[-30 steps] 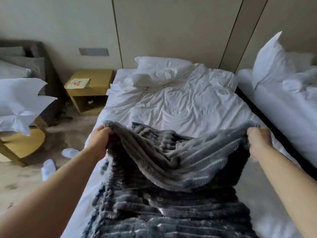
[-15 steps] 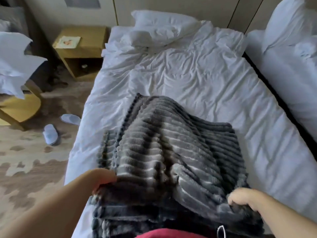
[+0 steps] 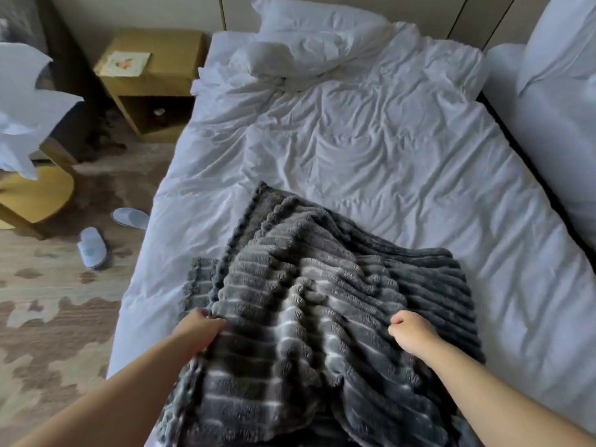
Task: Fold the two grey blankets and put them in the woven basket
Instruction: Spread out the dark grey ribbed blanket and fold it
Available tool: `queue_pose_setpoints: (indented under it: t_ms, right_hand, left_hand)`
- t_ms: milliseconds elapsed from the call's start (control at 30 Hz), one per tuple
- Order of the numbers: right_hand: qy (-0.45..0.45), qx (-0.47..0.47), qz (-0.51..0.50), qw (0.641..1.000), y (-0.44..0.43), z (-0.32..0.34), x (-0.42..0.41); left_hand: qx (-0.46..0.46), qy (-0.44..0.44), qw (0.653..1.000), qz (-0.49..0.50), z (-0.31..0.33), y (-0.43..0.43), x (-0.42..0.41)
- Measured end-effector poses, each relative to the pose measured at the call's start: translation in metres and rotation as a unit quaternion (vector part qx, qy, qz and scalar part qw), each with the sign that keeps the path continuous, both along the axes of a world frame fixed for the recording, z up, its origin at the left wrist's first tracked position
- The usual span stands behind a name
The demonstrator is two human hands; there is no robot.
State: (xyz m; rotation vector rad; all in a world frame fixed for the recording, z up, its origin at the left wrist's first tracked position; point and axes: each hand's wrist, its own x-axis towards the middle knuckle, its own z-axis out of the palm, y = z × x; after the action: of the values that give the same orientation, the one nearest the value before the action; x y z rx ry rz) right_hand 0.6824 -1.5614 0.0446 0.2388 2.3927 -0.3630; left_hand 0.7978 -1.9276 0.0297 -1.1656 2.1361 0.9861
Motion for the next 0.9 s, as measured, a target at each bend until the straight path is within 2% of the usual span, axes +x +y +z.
queue_pose_setpoints:
  t_ms: [367, 533, 667, 767, 800, 900]
  right_hand:
    - [-0.026, -0.091, 0.035, 0.995, -0.102, -0.042, -0.131]
    - [0.069, -0.132, 0.007, 0.989, -0.173, -0.081, -0.222]
    - [0.129, -0.209, -0.013, 0.969, -0.232, -0.108, -0.283]
    - [0.05, -0.223, -0.016, 0.973, -0.255, -0.128, -0.306]
    - [0.024, -0.218, -0.015, 0.976, -0.258, -0.135, -0.309]
    - [-0.04, -0.231, -0.054, 0.971, -0.262, -0.142, -0.31]
  left_hand:
    - [0.03, 0.028, 0.996, 0.078, -0.056, -0.04, -0.136]
    - [0.04, 0.074, 0.99, 0.11, -0.096, -0.066, -0.225]
    - [0.014, 0.065, 0.997, 0.046, -0.126, -0.083, -0.29]
    - [-0.031, 0.061, 0.997, -0.019, -0.136, -0.088, -0.323]
    - [-0.018, 0.076, 0.997, -0.022, -0.139, -0.088, -0.331]
    - [0.099, 0.133, 0.985, 0.04, -0.138, -0.083, -0.351]
